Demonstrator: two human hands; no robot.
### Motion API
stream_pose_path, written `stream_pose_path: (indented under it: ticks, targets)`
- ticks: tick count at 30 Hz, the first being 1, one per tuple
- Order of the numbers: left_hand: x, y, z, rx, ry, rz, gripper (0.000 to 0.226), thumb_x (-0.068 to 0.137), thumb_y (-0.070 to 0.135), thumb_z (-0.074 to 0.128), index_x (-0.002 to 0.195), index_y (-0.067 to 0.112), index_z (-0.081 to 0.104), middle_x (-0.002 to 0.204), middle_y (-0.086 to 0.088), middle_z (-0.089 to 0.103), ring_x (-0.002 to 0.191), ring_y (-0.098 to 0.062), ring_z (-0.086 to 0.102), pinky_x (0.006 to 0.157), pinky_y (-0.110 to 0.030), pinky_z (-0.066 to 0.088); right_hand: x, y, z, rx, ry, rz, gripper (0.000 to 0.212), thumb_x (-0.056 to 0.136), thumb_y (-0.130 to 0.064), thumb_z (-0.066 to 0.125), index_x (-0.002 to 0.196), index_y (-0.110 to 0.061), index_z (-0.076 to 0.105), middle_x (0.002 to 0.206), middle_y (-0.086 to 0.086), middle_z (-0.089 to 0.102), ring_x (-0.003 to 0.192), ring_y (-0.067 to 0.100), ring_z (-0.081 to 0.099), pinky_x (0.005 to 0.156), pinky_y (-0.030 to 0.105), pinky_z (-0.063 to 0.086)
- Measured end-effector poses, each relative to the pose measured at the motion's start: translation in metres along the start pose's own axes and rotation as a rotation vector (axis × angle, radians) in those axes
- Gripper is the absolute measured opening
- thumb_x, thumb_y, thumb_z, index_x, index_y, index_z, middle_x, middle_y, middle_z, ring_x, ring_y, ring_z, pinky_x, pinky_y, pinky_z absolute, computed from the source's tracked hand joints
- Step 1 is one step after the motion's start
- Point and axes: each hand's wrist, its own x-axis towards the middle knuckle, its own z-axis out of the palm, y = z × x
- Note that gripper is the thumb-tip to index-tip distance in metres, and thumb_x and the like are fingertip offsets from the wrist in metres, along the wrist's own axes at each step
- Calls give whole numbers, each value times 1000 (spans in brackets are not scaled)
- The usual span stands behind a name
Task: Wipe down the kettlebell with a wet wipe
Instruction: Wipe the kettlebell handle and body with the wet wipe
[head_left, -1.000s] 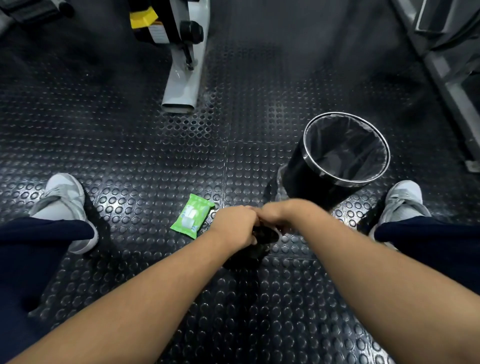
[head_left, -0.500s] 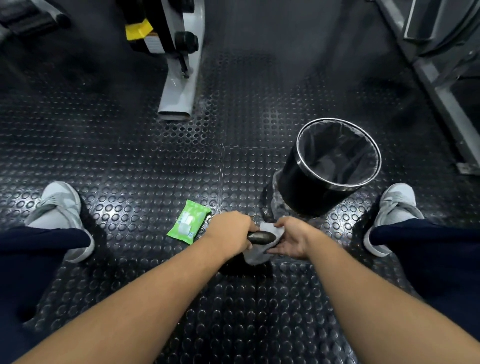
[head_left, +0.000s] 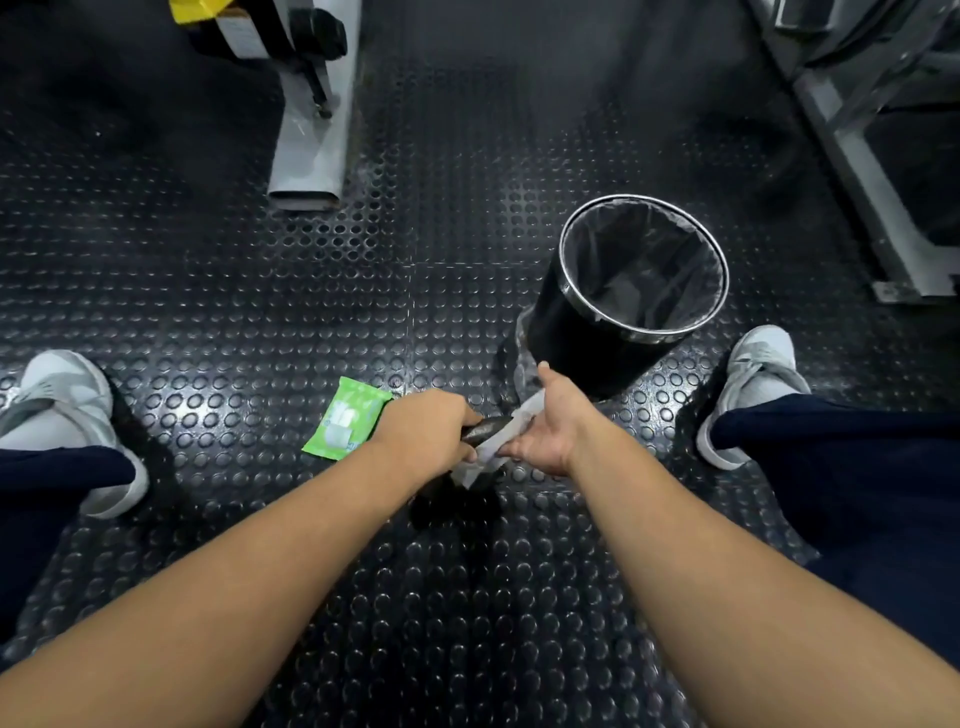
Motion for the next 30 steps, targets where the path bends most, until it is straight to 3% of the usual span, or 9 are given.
stream_pose_path:
  ticks: [2, 4, 6, 11, 14, 15, 20, 26, 30]
  targets:
    - [2, 0, 0, 0, -3, 4, 30, 85, 49, 75, 114, 42, 70, 85, 8, 64, 85, -21, 61, 66, -27, 41, -3, 0, 6, -27, 2, -18, 73, 102, -66, 38, 125, 1, 56, 115, 31, 70, 105, 48, 69, 92, 66, 52]
    - [3, 0, 0, 17, -5, 5, 27, 86, 48, 74, 111, 39, 71, 81, 8, 60, 80, -21, 57, 65, -28, 40, -4, 9, 11, -75, 59, -33, 68, 104, -64, 37, 101, 0, 59, 92, 29, 73, 98, 44, 70, 96, 63, 52]
    - [3, -1, 0, 33, -9, 18, 25, 86, 45, 73, 111, 39, 71, 80, 9, 60, 80, -21, 59, 65, -27, 40, 4, 21, 16, -88, 129, -45, 65, 102, -65, 41, 95, -2, 58, 97, 24, 73, 101, 40, 70, 104, 57, 51]
    - [2, 2, -1, 57, -12, 16, 18, 86, 40, 72, 104, 35, 71, 79, 7, 62, 77, -22, 60, 63, -29, 43, 16, 26, 29, -42, 169, -84, 61, 99, -67, 43, 120, -14, 63, 120, 16, 73, 108, 35, 71, 103, 53, 52]
    - [3, 3, -1, 68, -12, 5, 15, 86, 38, 73, 97, 30, 68, 80, 7, 61, 82, -24, 65, 64, -30, 44, -2, 24, 45, -68, 128, -95, 70, 100, -68, 39, 154, -23, 37, 152, 13, 50, 114, 36, 64, 99, 54, 50]
    - [3, 2, -2, 68, -12, 5, 15, 85, 37, 72, 97, 29, 67, 80, 7, 60, 85, -24, 67, 63, -30, 43, -2, 25, 47, -77, 149, -110, 72, 100, -68, 40, 156, -23, 33, 155, 12, 48, 113, 36, 66, 95, 53, 52]
    - [1, -2, -1, 79, -1, 80, 28, 83, 42, 73, 110, 35, 69, 96, 7, 69, 94, -24, 68, 67, -30, 43, 0, 41, 42, -166, 244, -183, 66, 99, -69, 43, 131, -13, 58, 120, 12, 71, 96, 32, 73, 70, 39, 62]
    - [2, -8, -4, 69, -54, 150, 40, 84, 51, 74, 123, 48, 65, 104, 12, 69, 103, -20, 66, 79, -34, 55, 18, 44, 13, -24, 231, -146, 84, 94, -78, 39, 132, -7, 62, 116, 23, 73, 100, 42, 73, 84, 53, 60]
    - [2, -6, -3, 67, -51, 131, 43, 85, 51, 74, 127, 51, 64, 105, 11, 69, 104, -21, 66, 79, -34, 56, 1, 41, 25, 141, 186, -117, 82, 96, -75, 39, 143, -9, 52, 121, 18, 69, 103, 42, 71, 80, 56, 60]
